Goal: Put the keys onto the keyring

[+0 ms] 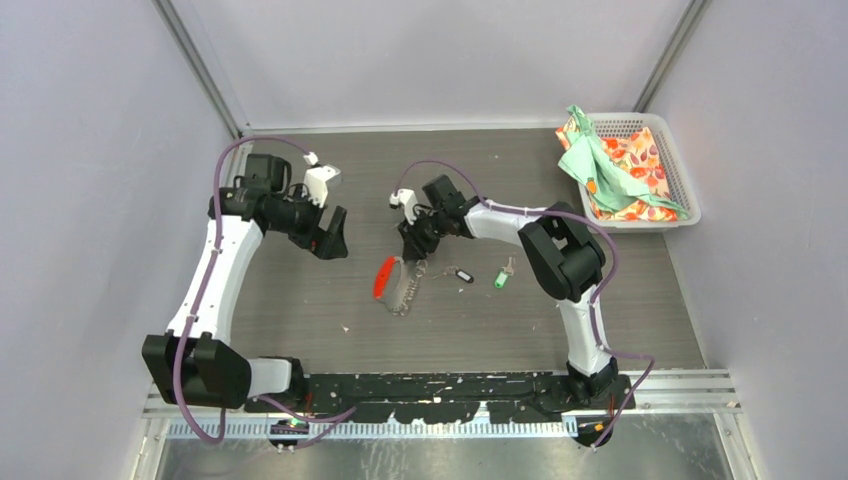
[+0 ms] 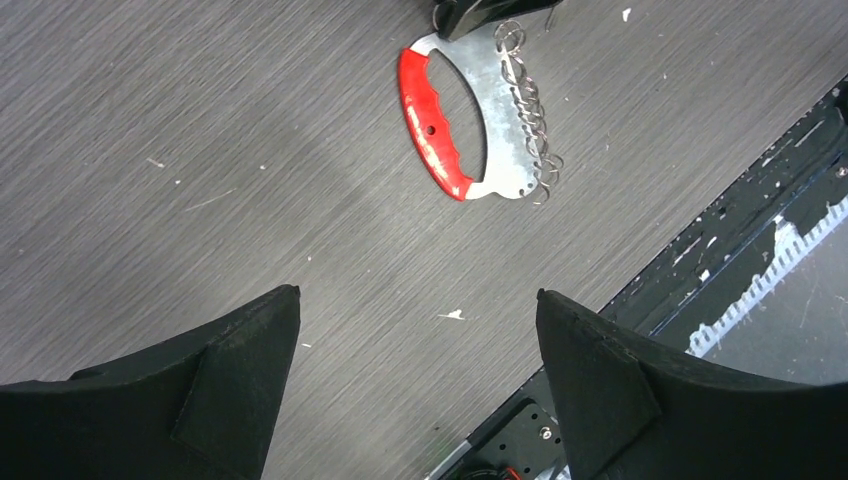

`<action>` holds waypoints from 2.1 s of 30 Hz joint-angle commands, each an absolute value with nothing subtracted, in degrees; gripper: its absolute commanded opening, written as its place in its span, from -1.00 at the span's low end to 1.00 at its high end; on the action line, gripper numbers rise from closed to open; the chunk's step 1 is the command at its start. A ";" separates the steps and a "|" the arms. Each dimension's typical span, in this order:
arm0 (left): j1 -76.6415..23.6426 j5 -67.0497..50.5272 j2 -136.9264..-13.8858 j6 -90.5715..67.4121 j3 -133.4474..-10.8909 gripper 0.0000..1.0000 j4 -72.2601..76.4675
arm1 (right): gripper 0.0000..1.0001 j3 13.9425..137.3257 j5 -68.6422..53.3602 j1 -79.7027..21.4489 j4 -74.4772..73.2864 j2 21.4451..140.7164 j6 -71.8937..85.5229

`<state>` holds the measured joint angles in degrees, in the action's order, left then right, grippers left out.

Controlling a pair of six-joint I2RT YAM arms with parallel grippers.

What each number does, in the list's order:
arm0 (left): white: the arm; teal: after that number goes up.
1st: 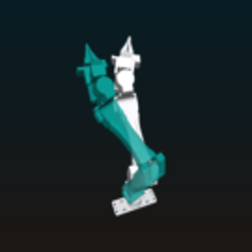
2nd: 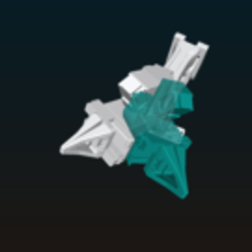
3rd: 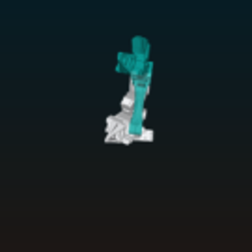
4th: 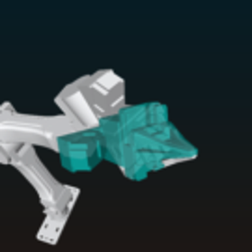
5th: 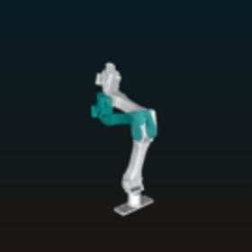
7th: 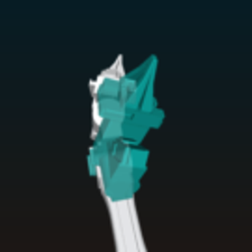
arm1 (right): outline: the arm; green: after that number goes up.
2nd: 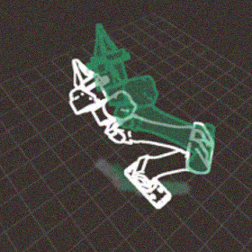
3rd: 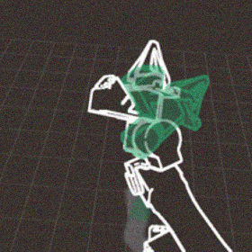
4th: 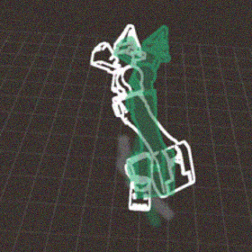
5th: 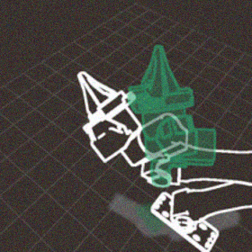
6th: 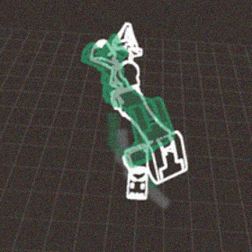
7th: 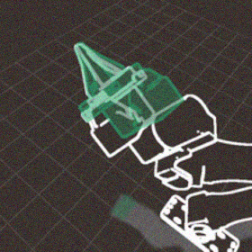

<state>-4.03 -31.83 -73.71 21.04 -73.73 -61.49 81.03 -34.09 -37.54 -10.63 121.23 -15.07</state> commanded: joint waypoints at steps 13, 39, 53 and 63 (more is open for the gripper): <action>-3.77 -31.52 -72.71 21.42 -71.56 0.72 -59.85 | -0.99 79.87 -27.47 -39.82 -3.23 111.35 -12.02; -3.86 -63.91 -40.02 48.99 -71.29 -0.09 -69.52 | -0.99 71.08 -15.83 -65.03 6.92 75.71 -9.49; -3.78 -62.36 -38.78 47.57 -72.63 -0.33 -73.03 | -0.99 73.47 -12.51 -71.62 7.00 74.82 -13.09; -3.79 -64.23 -37.05 42.50 -70.94 -0.36 -69.03 | -0.99 74.06 -12.83 -72.78 6.05 74.97 -14.06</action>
<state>-3.99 -62.04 -37.85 45.10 -71.35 -70.98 70.96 -13.56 -72.18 3.81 77.23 -13.04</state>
